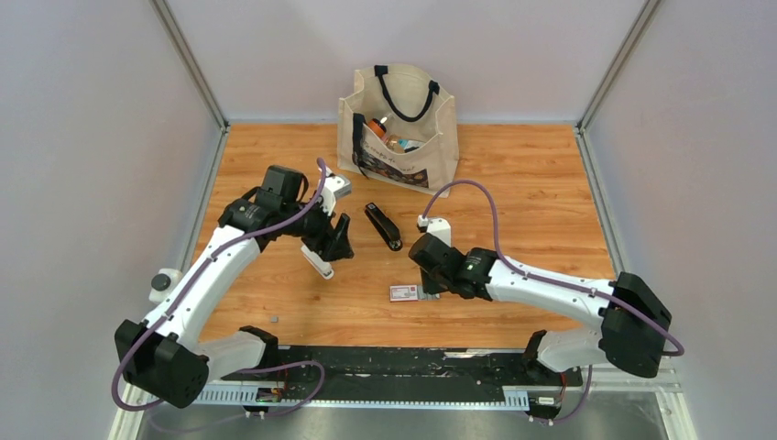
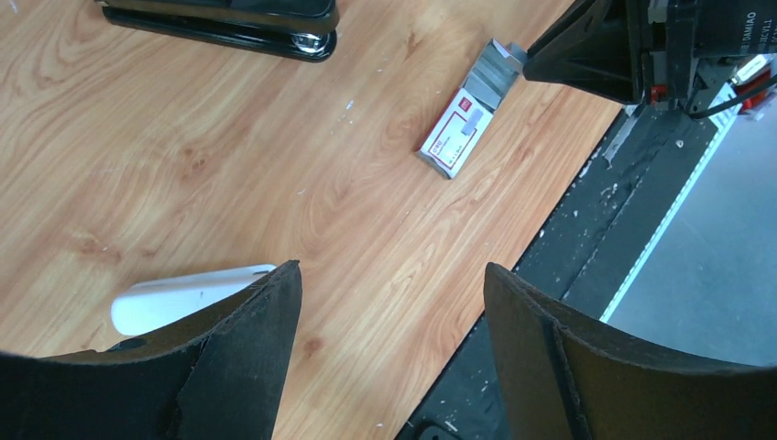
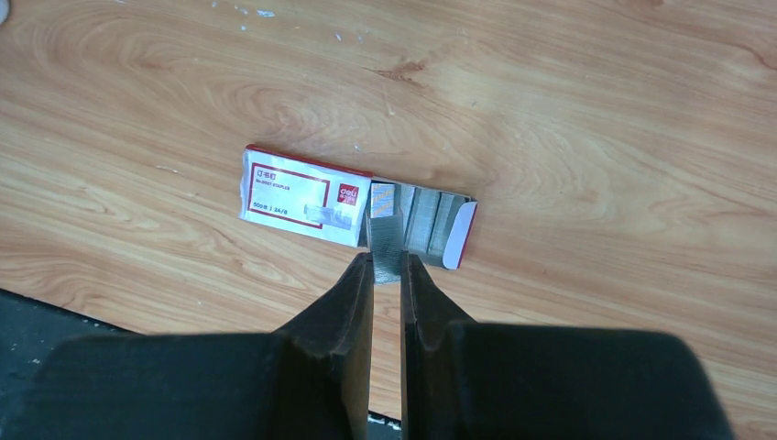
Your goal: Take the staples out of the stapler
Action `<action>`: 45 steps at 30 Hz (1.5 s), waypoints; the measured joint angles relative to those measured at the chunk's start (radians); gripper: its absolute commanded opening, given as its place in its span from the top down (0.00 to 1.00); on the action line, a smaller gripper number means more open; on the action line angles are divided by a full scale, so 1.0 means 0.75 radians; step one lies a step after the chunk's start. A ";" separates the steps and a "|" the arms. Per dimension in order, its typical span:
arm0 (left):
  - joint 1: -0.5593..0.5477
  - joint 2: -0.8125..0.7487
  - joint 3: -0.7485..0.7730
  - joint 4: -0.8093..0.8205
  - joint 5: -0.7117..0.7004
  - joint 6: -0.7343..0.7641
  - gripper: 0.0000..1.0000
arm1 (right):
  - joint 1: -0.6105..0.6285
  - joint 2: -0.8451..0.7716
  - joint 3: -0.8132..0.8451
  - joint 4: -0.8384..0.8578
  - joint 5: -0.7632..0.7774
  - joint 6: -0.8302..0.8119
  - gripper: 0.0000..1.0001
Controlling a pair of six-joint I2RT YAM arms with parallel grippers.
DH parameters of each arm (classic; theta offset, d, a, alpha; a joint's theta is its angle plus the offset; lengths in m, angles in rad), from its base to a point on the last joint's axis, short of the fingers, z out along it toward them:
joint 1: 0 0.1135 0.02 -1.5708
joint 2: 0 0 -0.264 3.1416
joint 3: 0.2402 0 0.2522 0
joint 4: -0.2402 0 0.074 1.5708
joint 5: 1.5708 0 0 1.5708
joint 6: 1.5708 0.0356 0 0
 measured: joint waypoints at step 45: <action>-0.001 -0.031 -0.044 -0.019 -0.009 0.044 0.16 | 0.009 0.185 -0.029 0.039 -0.028 0.014 0.57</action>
